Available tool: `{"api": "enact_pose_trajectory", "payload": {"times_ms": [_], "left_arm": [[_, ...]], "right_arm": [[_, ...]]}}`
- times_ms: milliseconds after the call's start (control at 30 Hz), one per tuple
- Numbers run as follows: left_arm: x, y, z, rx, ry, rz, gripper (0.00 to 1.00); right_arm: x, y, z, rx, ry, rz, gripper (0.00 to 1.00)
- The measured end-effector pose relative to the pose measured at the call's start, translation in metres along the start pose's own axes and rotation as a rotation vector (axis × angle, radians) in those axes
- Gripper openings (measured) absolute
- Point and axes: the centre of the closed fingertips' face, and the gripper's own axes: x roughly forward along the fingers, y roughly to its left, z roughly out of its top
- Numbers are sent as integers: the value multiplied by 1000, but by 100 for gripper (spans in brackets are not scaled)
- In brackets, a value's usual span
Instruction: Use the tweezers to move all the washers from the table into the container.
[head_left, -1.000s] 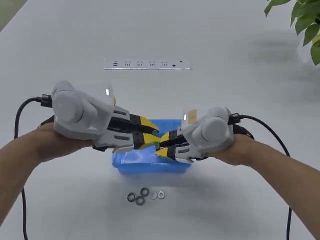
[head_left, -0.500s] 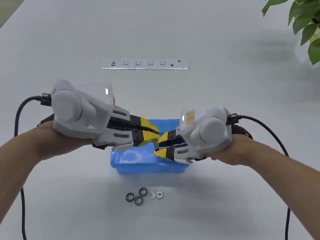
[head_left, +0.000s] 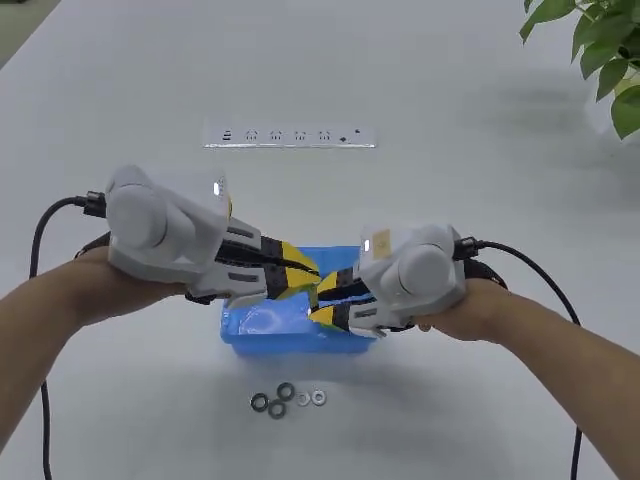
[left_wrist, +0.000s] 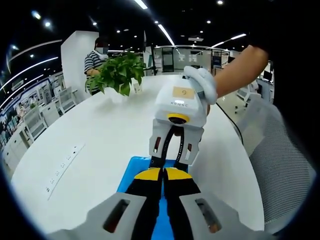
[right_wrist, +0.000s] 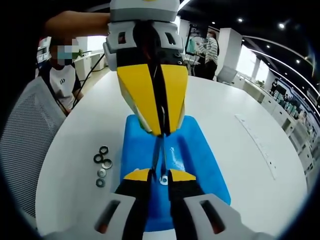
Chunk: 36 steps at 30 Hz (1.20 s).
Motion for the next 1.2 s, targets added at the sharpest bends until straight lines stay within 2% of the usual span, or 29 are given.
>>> {"api": "enact_pose_trajectory", "payload": {"times_ms": [600, 833, 1000, 1200], "left_arm": [[-11, -6, 14, 11, -6, 9, 5], [-16, -10, 19, 20, -3, 13, 5], [-21, -12, 23, 24, -4, 18, 5], [-27, -13, 27, 28, -5, 26, 5]], "right_arm": [[-31, 4, 8, 49, -25, -80, 27], [-49, 14, 9, 99, -52, -113, 37], [-61, 20, 4, 135, -43, -152, 44], [-73, 25, -4, 183, -34, -192, 57]]}}
